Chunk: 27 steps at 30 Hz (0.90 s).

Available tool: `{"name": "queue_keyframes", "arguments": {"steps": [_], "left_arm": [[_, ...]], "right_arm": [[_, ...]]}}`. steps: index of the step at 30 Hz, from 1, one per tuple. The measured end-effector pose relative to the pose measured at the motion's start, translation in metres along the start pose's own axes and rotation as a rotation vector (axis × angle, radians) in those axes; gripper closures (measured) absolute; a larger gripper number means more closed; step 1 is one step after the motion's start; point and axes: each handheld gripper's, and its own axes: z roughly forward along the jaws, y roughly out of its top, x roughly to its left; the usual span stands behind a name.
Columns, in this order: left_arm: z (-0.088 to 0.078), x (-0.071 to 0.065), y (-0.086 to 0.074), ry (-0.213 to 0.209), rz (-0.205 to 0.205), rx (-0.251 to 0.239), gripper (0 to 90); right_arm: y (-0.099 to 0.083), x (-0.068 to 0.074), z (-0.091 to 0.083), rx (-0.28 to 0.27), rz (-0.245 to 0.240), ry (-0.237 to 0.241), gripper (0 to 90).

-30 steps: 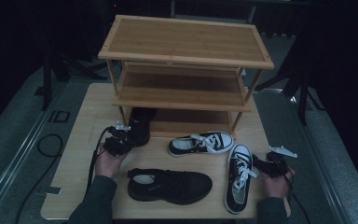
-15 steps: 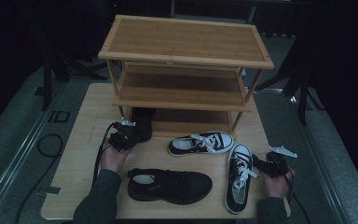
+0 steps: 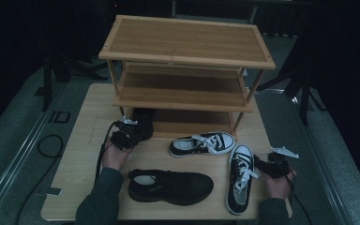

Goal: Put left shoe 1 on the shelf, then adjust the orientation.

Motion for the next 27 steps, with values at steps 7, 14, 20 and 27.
{"name": "queue_keyframes", "arguments": {"steps": [7,14,20,27], "left_arm": [[-0.01,0.001,-0.005,-0.034,0.016,-0.009,75.2],[-0.025,-0.005,-0.003,-0.041,0.051,-0.032,69.3],[-0.033,-0.015,0.004,-0.06,0.096,-0.04,68.8],[-0.031,-0.027,0.013,-0.109,0.15,-0.03,75.4]], "right_arm": [[0.0,0.0,0.0,0.0,-0.001,0.0,26.9],[0.0,0.0,0.0,0.0,-0.001,0.0,27.0],[0.0,0.0,0.0,0.0,-0.001,0.0,27.0],[0.0,0.0,0.0,0.0,-0.001,0.0,26.9]]}}
